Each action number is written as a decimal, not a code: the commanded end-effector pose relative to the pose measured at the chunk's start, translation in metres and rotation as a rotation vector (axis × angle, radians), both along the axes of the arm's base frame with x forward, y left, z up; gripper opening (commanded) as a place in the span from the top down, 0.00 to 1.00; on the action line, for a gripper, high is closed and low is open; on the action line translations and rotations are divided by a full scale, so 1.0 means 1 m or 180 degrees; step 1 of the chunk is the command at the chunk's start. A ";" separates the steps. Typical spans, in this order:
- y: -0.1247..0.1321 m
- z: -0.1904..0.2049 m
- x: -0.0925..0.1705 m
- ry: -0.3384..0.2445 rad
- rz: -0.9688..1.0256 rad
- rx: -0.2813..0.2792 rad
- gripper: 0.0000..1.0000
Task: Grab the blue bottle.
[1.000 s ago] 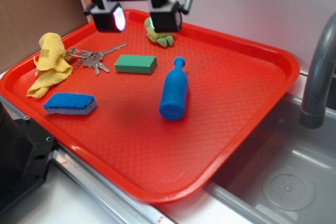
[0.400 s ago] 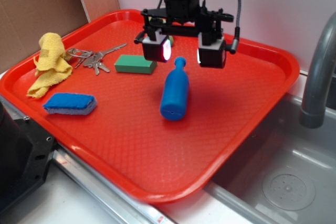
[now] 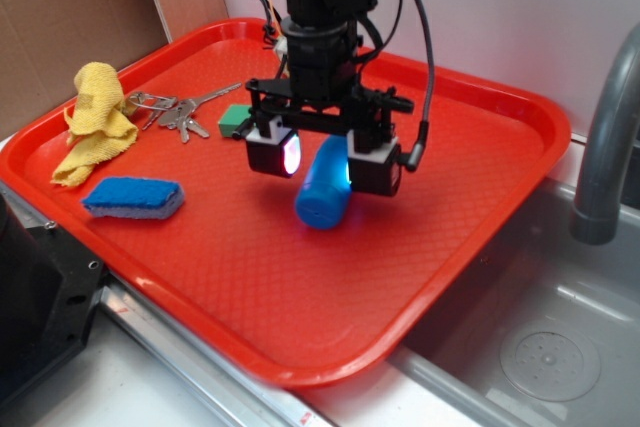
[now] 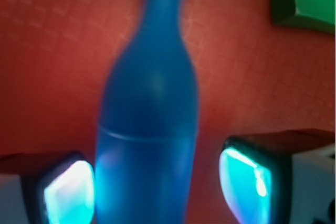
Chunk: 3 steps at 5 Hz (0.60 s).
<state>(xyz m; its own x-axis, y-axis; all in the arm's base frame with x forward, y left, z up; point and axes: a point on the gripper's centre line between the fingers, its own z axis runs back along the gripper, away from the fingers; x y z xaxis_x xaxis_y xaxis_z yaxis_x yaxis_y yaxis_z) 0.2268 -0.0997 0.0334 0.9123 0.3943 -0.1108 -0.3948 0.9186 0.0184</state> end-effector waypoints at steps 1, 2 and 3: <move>-0.003 -0.014 -0.004 -0.0054 -0.0168 -0.0008 1.00; 0.007 0.003 0.011 -0.0312 -0.0755 -0.0215 1.00; 0.028 0.055 0.008 -0.0674 -0.0720 0.0014 1.00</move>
<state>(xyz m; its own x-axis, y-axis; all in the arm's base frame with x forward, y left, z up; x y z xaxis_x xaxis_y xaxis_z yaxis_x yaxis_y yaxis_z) 0.2308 -0.0757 0.0814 0.9847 0.1663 0.0522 -0.1657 0.9860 -0.0162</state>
